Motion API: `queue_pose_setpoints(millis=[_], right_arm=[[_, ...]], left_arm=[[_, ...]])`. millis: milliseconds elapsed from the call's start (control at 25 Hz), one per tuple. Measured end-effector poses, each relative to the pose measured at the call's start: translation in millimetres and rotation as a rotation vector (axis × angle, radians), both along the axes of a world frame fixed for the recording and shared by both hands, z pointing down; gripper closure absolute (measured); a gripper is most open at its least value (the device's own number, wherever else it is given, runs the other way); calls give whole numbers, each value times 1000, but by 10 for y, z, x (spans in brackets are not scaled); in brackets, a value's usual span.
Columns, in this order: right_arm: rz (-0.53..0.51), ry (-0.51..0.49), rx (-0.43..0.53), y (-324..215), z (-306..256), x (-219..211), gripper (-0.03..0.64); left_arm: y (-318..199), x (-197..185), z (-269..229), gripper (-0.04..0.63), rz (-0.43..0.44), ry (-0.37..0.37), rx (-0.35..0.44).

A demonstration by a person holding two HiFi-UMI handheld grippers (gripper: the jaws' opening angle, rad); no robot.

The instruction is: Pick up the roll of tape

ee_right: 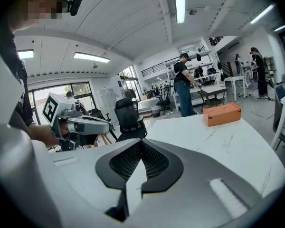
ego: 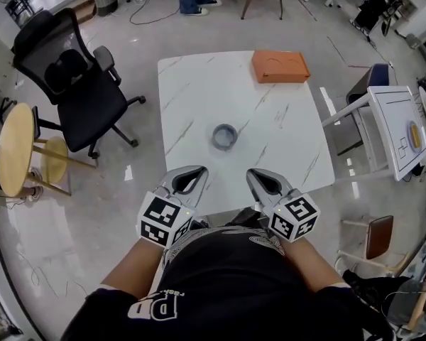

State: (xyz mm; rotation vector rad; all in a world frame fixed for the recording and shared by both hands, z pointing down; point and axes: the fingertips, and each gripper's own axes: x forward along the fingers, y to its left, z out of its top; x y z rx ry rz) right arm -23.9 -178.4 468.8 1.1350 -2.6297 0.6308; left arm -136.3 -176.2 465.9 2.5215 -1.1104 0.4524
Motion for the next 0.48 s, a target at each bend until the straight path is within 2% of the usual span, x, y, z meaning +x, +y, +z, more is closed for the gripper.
queue_pose_setpoints(millis=[480], right_arm=[[-131, -11, -12, -290, -1, 303, 618]], left_arm=[[-282, 281, 7, 535, -122, -61, 11]])
